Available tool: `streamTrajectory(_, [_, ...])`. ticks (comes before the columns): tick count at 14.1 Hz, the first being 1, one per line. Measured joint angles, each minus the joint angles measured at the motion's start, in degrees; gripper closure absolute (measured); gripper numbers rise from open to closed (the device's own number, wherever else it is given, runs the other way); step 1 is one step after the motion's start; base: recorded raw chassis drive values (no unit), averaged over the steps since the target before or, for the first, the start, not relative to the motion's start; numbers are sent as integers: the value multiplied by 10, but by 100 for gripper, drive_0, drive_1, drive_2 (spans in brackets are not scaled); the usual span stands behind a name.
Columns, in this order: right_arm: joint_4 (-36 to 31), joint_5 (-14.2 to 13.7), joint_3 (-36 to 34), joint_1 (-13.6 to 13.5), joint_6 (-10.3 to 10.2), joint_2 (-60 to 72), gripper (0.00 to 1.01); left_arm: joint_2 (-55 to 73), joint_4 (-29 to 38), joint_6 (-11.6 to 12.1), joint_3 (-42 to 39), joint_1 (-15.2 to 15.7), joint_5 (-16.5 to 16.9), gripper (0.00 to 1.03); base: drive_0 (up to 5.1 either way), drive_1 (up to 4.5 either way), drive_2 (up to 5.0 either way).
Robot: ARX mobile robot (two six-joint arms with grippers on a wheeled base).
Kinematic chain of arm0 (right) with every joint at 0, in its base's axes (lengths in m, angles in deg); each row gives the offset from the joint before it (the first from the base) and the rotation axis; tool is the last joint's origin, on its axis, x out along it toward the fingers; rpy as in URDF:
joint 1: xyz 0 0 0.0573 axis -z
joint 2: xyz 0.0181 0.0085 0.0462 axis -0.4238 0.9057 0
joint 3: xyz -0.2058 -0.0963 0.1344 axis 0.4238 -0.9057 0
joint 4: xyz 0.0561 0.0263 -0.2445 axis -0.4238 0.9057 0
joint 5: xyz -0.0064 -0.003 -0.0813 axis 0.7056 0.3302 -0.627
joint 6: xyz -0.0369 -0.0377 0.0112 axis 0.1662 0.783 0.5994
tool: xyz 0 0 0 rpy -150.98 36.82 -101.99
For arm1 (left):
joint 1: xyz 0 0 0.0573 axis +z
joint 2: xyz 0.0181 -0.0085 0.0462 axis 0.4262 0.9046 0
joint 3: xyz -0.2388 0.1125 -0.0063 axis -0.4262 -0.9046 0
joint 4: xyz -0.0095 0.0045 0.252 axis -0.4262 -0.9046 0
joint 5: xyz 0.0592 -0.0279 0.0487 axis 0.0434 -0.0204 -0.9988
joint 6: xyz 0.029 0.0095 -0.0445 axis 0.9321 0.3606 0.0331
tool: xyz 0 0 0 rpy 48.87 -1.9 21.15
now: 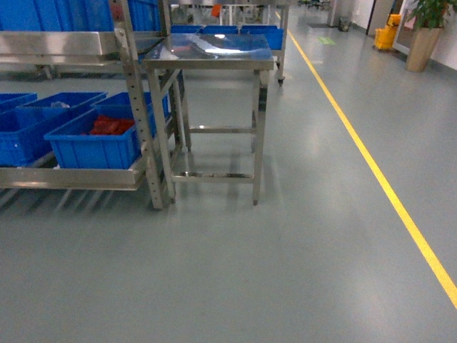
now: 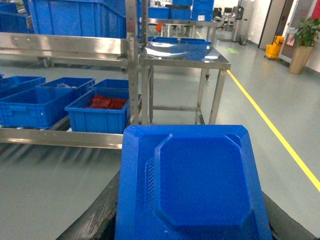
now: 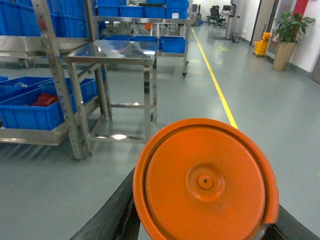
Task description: Sort blue parts and orange caps into right shelf containers
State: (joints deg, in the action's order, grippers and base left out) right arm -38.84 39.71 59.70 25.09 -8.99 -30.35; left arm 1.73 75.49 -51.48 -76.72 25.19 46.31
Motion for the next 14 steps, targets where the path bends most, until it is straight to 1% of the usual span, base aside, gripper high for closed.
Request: streamTrajectory(14, [-1,0,0,0,0,0,57,0,0,0,0,0,0,59,-7,424,-437])
